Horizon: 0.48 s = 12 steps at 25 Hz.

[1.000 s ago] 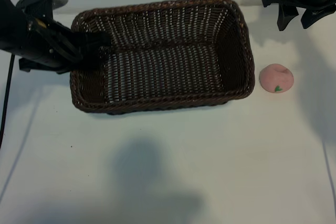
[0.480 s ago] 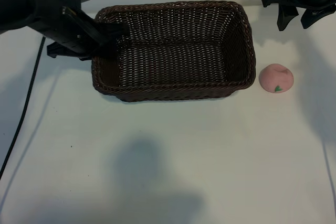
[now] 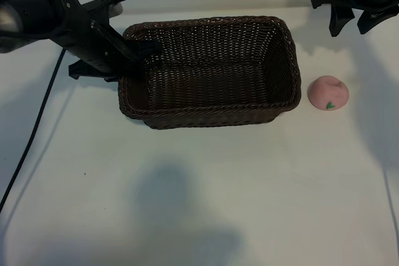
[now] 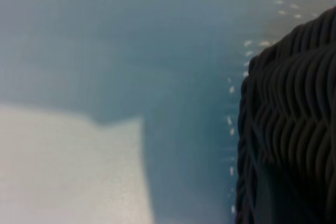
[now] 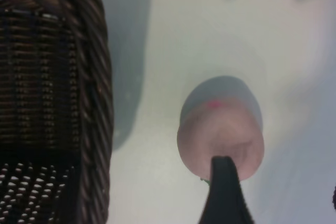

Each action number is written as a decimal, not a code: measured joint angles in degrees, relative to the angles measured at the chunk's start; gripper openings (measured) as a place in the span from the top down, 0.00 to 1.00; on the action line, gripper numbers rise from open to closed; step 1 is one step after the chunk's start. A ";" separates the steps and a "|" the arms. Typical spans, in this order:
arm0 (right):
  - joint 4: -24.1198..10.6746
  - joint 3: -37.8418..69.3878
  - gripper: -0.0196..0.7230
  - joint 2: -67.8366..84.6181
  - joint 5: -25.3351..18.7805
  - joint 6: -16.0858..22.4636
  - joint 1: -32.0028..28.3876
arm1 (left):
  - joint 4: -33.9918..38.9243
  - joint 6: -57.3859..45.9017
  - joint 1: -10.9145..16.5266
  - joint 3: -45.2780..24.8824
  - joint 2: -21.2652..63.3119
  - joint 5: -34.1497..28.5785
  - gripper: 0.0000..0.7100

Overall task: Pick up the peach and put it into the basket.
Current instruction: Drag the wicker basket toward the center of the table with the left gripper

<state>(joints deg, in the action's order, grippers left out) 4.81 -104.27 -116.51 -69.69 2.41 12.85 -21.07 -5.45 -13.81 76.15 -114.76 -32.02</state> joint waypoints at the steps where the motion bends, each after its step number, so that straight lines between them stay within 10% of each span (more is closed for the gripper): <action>1: 0.00 0.00 0.33 0.00 -0.05 0.00 0.00 | -0.12 -0.05 0.00 0.00 -0.19 0.00 0.87; 4: 0.00 0.00 0.33 0.00 -0.05 0.00 0.00 | -0.38 -0.11 0.00 0.07 -0.25 0.13 0.79; 12: 0.00 0.00 0.33 0.00 -0.01 -0.06 0.00 | -0.16 0.10 0.00 0.14 1.60 -2.11 0.16</action>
<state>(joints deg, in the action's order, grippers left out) 4.81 -104.27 -116.51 -69.70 2.35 12.85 -21.23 -5.35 -13.81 76.28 -113.16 -34.13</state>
